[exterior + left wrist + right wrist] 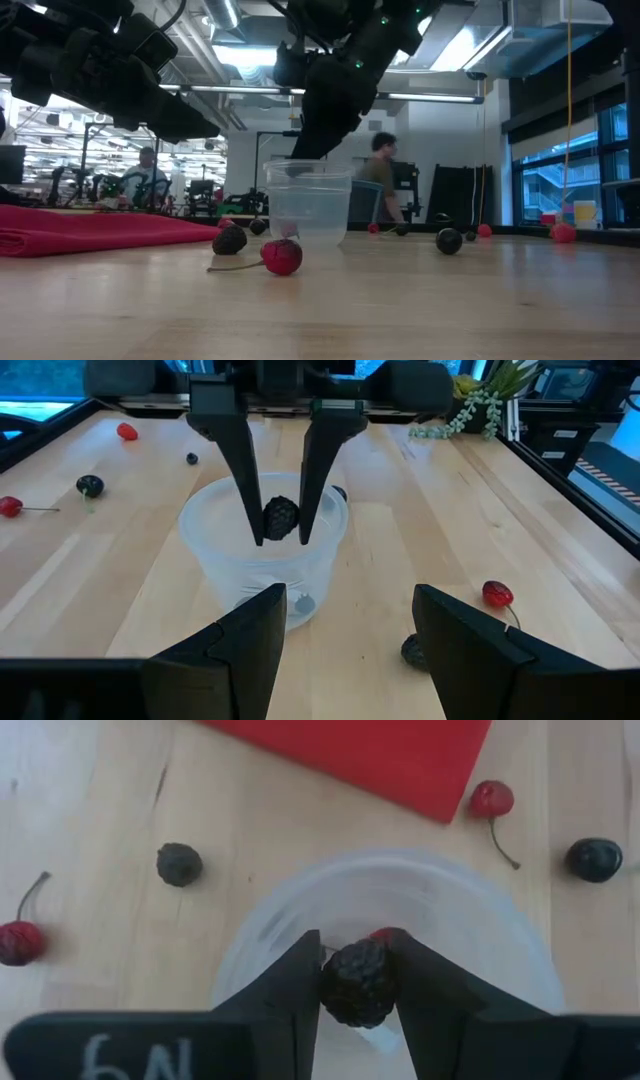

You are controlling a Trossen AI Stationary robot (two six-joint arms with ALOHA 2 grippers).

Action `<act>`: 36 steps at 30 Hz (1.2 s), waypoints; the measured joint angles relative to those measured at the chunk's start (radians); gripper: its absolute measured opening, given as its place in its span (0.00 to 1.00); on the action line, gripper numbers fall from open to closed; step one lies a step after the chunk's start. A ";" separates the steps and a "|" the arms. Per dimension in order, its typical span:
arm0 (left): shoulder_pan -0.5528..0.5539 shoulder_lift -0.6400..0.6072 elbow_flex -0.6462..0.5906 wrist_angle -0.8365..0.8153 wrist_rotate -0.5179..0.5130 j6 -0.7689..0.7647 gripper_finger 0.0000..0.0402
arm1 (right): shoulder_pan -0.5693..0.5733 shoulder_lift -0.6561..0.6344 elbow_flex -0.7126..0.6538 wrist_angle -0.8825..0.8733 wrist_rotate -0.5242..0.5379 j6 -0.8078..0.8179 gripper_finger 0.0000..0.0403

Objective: Pick and placing Produce into tupperware
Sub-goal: Put the blackberries into the transparent bin, then put the black cherries into the transparent bin

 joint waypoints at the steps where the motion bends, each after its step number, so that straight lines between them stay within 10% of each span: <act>1: 0.000 0.000 0.000 0.000 0.000 0.000 0.53 | 0.000 0.000 0.000 -0.001 0.000 0.000 0.29; 23: 0.000 0.000 0.000 0.000 0.000 0.000 0.53 | 0.034 -0.181 0.041 -0.154 0.072 -0.023 0.46; 29: 0.000 0.000 0.000 -0.008 0.000 0.000 0.53 | 0.093 -0.395 -0.208 -0.021 0.134 0.061 0.46; 36: 0.000 0.000 0.000 -0.035 0.000 0.000 0.53 | 0.170 -0.542 -0.678 0.559 0.137 0.153 0.46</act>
